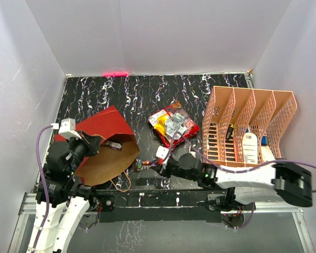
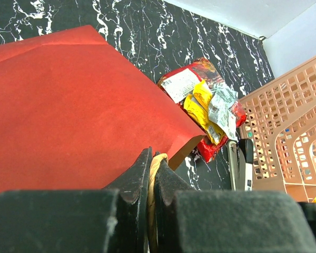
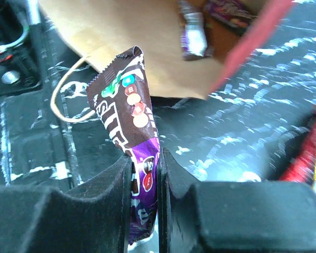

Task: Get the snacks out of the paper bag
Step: Take out the snack from the paper bag, then place the snack at the center of the board.

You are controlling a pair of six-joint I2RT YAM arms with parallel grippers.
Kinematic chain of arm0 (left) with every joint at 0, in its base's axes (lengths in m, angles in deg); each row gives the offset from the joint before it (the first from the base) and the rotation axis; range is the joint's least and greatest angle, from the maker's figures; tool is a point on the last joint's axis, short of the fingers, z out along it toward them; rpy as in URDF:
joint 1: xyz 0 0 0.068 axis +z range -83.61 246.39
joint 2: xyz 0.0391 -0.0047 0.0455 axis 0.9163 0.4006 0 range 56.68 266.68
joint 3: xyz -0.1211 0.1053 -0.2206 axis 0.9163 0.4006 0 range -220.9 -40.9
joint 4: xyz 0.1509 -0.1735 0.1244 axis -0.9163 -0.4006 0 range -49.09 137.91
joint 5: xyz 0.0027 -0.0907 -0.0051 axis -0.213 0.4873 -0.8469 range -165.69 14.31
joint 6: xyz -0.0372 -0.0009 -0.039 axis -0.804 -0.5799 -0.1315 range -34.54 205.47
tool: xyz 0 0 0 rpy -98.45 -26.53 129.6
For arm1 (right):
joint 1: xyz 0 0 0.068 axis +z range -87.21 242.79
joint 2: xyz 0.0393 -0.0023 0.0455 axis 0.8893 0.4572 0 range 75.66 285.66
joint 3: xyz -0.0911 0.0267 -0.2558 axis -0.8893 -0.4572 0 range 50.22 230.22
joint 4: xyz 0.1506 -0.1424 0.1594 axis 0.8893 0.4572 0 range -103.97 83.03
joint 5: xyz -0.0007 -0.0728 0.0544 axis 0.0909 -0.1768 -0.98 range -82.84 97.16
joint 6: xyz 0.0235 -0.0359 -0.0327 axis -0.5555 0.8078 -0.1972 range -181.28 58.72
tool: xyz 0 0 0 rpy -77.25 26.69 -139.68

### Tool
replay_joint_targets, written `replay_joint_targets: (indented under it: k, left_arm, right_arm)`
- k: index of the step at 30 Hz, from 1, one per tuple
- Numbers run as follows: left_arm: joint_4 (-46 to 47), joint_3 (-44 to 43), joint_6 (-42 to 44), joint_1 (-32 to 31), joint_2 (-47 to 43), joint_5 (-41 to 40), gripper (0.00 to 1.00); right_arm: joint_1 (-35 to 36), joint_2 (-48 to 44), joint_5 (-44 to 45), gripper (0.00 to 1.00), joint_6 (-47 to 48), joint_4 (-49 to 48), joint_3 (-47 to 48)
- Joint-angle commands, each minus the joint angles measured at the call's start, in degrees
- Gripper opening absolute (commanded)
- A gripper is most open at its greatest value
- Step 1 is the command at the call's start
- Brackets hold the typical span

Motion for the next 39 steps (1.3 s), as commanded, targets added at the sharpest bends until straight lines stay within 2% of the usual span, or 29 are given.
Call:
replay_joint_targets:
  k: [1, 5, 7, 10, 14, 19, 27, 34, 39]
  left_arm:
    - [0.9, -0.4, 0.0, 0.5, 1.2, 0.0, 0.0]
    - [0.9, -0.3, 0.1, 0.5, 1.5, 0.1, 0.0]
    - [0.9, -0.3, 0.0, 0.5, 1.6, 0.0, 0.0]
    - [0.8, -0.4, 0.1, 0.5, 1.5, 0.2, 0.0]
    - [0.9, -0.4, -0.1, 0.6, 1.0, -0.1, 0.0]
    - [0.9, -0.4, 0.1, 0.6, 1.6, 0.6, 0.0]
    - [1.0, -0.2, 0.1, 0.5, 0.8, 0.3, 0.0]
    - [1.2, -0.3, 0.1, 0.6, 0.6, 0.4, 0.0]
    - [1.2, -0.1, 0.0, 0.5, 0.1, 0.4, 0.0]
  right_arm:
    - [0.0, -14.9, 19.9, 0.08, -4.1, 15.0, -0.4]
    - [0.0, -25.9, 37.3, 0.08, -3.6, 15.9, -3.5]
    - [-0.2, -28.2, 45.0, 0.08, -3.0, 13.3, -3.9]
    - [-1.9, -26.4, 48.1, 0.09, 1.1, 8.7, -2.3]
    - [-8.5, -17.7, 45.5, 0.09, 2.3, 7.9, 3.6]
    - [-15.8, -9.1, 35.3, 0.07, -1.2, 14.6, 12.4]
    - [-22.1, -1.8, 27.1, 0.08, -2.9, 13.0, 16.0]
    - [-27.0, 4.8, 25.5, 0.08, -3.6, 14.0, 19.6]
    - [-30.2, 8.0, 20.1, 0.08, -5.2, 13.8, 20.1]
